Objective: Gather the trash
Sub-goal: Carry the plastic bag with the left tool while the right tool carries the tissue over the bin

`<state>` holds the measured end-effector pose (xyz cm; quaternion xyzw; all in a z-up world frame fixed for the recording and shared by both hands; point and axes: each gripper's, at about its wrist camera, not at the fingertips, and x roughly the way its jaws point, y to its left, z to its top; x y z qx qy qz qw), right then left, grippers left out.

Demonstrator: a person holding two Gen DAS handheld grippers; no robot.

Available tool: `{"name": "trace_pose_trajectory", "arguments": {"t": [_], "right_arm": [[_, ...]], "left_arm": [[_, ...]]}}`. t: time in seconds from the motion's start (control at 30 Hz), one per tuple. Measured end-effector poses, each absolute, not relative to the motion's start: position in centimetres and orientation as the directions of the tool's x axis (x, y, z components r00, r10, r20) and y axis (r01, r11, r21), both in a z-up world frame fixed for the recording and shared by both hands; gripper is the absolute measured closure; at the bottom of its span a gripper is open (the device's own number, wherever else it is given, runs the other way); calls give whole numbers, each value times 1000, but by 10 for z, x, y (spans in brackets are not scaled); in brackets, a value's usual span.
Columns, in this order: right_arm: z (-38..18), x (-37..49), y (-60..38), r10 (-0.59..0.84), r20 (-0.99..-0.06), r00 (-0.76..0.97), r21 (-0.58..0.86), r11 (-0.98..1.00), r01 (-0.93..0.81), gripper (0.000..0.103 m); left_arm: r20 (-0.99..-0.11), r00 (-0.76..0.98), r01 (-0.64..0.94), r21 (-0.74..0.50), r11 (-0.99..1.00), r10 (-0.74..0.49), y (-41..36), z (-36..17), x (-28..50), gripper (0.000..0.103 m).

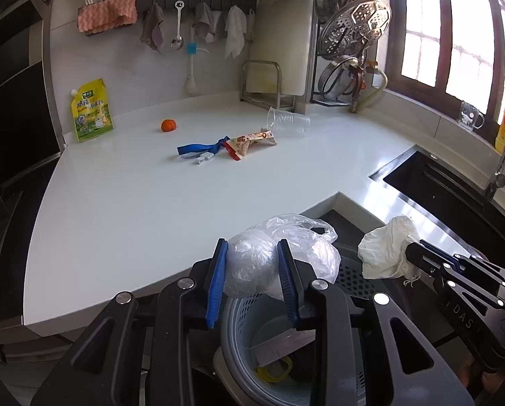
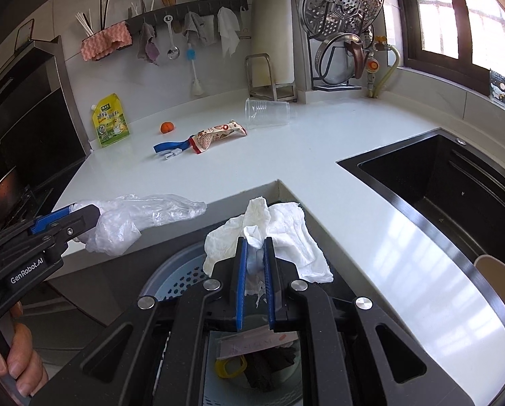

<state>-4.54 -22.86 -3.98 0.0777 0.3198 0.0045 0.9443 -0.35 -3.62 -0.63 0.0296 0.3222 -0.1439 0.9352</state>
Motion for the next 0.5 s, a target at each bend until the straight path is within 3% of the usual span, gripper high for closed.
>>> {"name": "trace_pose_trajectory", "arguments": {"t": [0.5], "right_arm": [[-67,-77,-229,24,-640,768,104,993,56,93]], "left_arm": [[-655,723,288,-2,957,-219,-48,-35,-26,73]]}}
